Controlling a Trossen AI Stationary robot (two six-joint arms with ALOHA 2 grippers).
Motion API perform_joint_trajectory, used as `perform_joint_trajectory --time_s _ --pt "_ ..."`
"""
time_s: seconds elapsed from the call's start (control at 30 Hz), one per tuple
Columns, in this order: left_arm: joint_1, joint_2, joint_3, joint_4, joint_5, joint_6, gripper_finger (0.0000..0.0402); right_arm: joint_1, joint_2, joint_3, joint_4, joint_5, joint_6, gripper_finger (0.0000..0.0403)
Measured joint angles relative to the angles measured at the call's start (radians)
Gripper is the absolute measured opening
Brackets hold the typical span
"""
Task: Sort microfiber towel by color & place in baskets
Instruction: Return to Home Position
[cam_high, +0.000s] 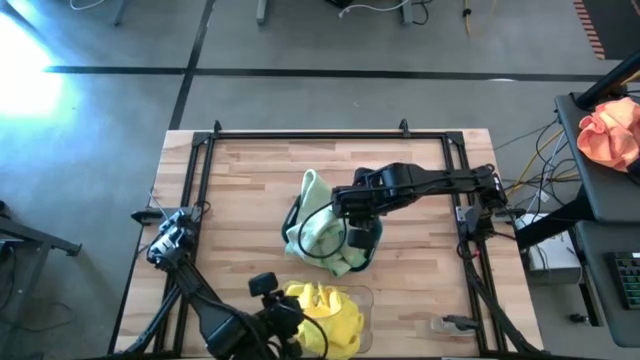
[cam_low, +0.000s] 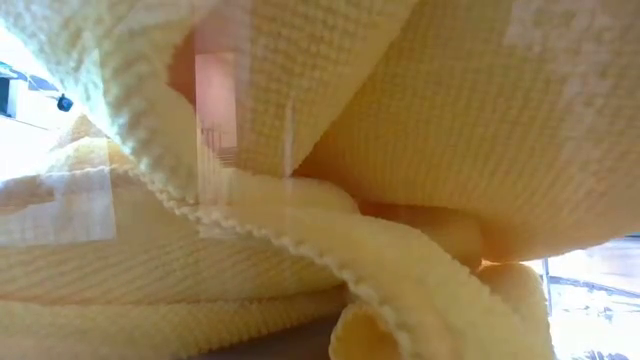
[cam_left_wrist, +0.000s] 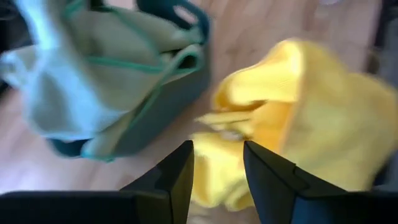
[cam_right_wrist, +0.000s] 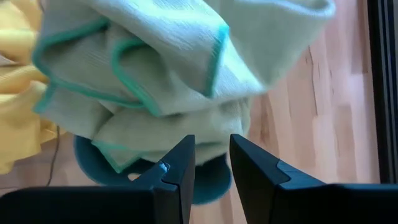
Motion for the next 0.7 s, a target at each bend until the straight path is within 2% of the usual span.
perform_joint_trajectory --time_s 0.07,0.23,0.5,0.6,0.7 --pt "-0.006 -0.001 -0.006 -0.049 -0.013 -0.036 0.0124 0.008 -0.002 0.0 0.027 0.007 -0.016 0.0093" --pt "-0.022 -0.043 -0.103 -0.038 -0.021 -0.026 0.0123 0.014 -0.002 0.0 0.057 0.066 -0.031 0.0093" --pt "-0.073 -0.232 -0.47 -0.021 -0.022 -0.202 0.0123 0.014 -0.002 0.0 0.106 0.114 -0.033 0.0093" --pt "-0.103 -0.335 -0.605 0.066 -0.075 -0.237 0.0123 0.014 -0.002 -0.001 0.128 0.114 -0.038 0.0093" --pt "-0.126 -0.447 -0.728 0.193 -0.135 -0.197 0.0123 0.014 -0.002 -0.001 0.139 0.114 -0.041 0.0093"
